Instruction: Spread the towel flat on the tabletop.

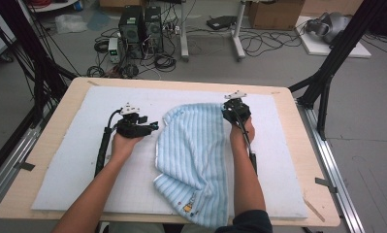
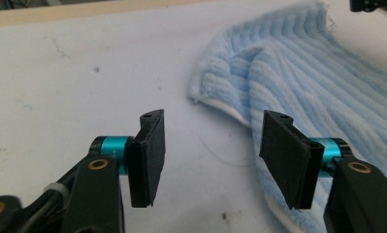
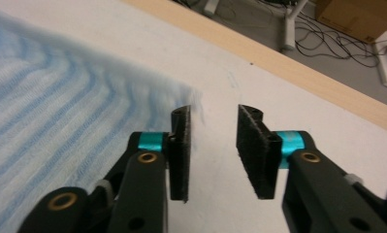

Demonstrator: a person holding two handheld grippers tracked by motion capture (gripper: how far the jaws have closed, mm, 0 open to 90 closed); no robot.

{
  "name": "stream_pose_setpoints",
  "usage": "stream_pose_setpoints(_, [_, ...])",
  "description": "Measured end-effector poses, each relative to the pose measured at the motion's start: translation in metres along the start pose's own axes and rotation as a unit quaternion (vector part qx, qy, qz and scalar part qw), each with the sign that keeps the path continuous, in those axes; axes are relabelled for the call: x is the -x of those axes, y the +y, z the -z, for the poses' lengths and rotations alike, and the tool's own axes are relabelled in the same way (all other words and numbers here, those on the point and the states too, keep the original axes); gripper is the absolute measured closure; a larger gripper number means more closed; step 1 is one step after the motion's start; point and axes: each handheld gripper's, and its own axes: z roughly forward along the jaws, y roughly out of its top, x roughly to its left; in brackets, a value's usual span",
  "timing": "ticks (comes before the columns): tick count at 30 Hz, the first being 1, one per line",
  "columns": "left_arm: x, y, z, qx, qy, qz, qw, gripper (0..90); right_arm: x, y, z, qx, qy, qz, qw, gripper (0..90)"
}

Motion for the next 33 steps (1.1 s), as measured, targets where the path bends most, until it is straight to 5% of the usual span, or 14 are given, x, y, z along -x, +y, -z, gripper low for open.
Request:
stream_pose_setpoints(4, [0.0,0.003,-0.01,0.002,-0.002,0.023,0.9997,46.7,0.007,-0.018,0.021,0.023,0.056,0.007,0.9982,49.0])
stream_pose_setpoints(11, [0.005,0.019,-0.041,-0.036,0.014,0.027,0.9989,46.1,0.006,-0.055,0.058,0.019,0.121,0.039,0.9918,40.9])
stream_pose_setpoints(13, [0.009,0.021,-0.048,-0.039,0.026,0.018,0.9988,46.6,0.005,-0.062,0.069,0.025,0.121,0.053,0.9909,38.5])
stream_pose_setpoints(17, [0.017,0.022,-0.069,-0.068,0.043,0.004,0.9968,46.4,0.005,-0.07,0.088,0.043,0.154,0.024,0.9869,34.1])
stream_pose_setpoints(21, [0.027,0.021,-0.08,-0.094,0.065,-0.04,0.9927,55.1,0.002,-0.078,0.095,0.051,0.177,0.015,0.9829,33.0])
stream_pose_setpoints(23, [0.03,0.021,-0.082,-0.095,0.049,-0.069,0.9919,69.7,0.001,-0.08,0.095,0.046,0.181,0.019,0.9822,33.1])
stream_pose_setpoints(25, [0.036,0.023,-0.084,-0.104,0.063,-0.131,0.9838,85.5,0.001,-0.081,0.094,0.047,0.185,0.018,0.9814,33.0])
stream_pose_setpoints(28, [0.031,0.033,-0.087,-0.12,0.094,-0.125,0.9803,86.6,-0.001,-0.083,0.094,0.041,0.188,0.017,0.9812,33.5])
stream_pose_setpoints(33, [0.002,0.048,-0.076,-0.091,0.129,-0.069,0.9851,86.8,-0.001,-0.086,0.094,0.038,0.186,0.01,0.9817,34.1])
